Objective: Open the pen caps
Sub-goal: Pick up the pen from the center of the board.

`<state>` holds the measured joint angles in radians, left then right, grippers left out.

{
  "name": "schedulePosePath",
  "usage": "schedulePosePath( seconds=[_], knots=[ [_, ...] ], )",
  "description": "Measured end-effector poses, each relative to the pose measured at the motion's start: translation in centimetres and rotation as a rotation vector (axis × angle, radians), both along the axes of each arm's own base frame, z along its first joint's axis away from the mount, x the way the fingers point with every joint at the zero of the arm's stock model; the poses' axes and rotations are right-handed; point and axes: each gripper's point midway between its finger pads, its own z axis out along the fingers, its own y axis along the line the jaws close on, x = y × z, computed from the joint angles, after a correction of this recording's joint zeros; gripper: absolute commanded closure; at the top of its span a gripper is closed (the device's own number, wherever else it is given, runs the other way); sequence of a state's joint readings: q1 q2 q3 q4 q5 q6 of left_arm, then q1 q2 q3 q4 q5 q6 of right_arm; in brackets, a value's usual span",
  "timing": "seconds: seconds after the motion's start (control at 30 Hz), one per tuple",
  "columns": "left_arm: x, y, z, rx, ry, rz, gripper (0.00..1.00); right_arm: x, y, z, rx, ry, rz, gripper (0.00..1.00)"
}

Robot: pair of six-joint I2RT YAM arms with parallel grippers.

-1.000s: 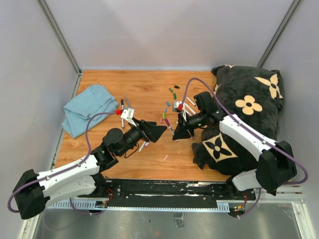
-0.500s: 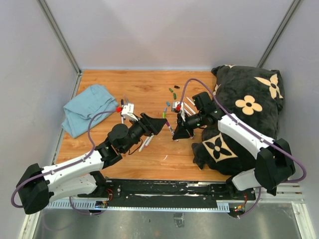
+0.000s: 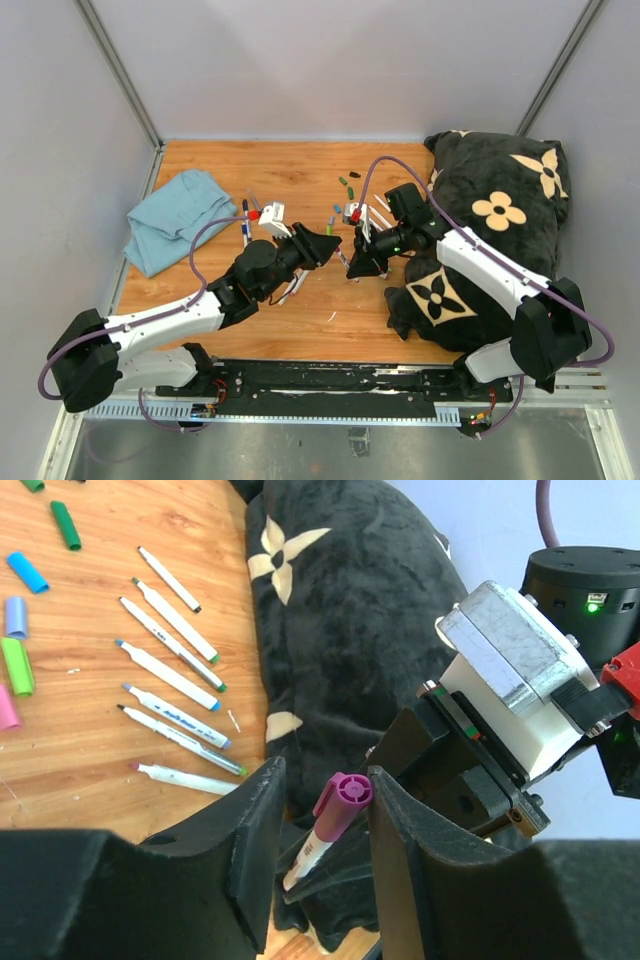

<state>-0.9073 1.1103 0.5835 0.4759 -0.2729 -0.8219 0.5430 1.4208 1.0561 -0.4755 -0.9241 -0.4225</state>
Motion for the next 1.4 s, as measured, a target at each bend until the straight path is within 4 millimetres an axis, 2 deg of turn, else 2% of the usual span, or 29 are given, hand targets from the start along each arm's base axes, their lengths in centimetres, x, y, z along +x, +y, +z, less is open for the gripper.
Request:
schedulePosePath(
  seconds=[0.07, 0.2, 0.33, 0.43, 0.5, 0.6, 0.7, 0.77, 0.87, 0.9, 0.97, 1.03, 1.1, 1.4],
  knots=[
    [0.0, -0.1, -0.2, 0.0, 0.007, 0.0, 0.75, 0.1, -0.1, -0.1, -0.008, 0.002, -0.007, 0.95],
    [0.1, -0.4, -0.5, 0.009, 0.009, -0.001, 0.83, 0.1, -0.2, -0.5, -0.021, 0.012, -0.015, 0.93],
    [0.3, -0.4, -1.0, 0.026, 0.013, 0.003, 0.99, 0.0, -0.3, -0.7, -0.034, 0.023, -0.024, 0.83],
    [0.3, -0.4, -1.0, 0.027, 0.012, 0.003, 1.0, -0.1, -0.3, -0.6, -0.028, 0.035, -0.022, 0.67],
    [0.2, -0.4, -0.9, 0.022, 0.008, 0.0, 1.0, -0.3, -0.1, -0.2, -0.011, 0.045, -0.012, 0.53],
    [-0.2, -0.2, -0.7, -0.008, -0.014, -0.009, 1.0, -0.6, 0.2, 0.2, 0.013, 0.061, 0.0, 0.47],
    [-0.8, -0.1, -0.2, -0.038, -0.041, -0.033, 1.0, -0.9, 0.6, 0.8, 0.044, 0.081, 0.01, 0.51],
    [-1.0, -0.3, 0.8, -0.066, -0.069, -0.054, 1.0, -1.0, 0.8, 1.0, 0.057, 0.094, 0.011, 0.58],
    [-1.3, -0.5, 1.6, -0.09, -0.096, -0.07, 0.99, -1.1, 1.1, 1.4, 0.079, 0.117, 0.014, 0.81],
    [-1.3, -0.5, 1.9, -0.098, -0.106, -0.074, 0.92, -1.2, 1.2, 1.6, 0.086, 0.127, 0.015, 0.91],
    [-1.4, -0.4, 2.0, -0.1, -0.121, -0.077, 0.7, -1.4, 1.3, 1.8, 0.096, 0.146, 0.015, 0.99],
    [-1.4, -0.3, 1.9, -0.099, -0.121, -0.071, 0.54, -1.4, 1.4, 1.8, 0.093, 0.157, 0.008, 0.99],
    [-1.4, -0.3, 1.7, -0.096, -0.109, -0.069, 0.47, -1.1, 1.3, 1.7, 0.084, 0.148, -0.008, 0.99],
    [-1.1, -0.5, 0.7, -0.085, -0.058, -0.059, 0.48, 1.1, 1.0, 2.1, 0.045, 0.029, -0.108, 0.99]
  ],
)
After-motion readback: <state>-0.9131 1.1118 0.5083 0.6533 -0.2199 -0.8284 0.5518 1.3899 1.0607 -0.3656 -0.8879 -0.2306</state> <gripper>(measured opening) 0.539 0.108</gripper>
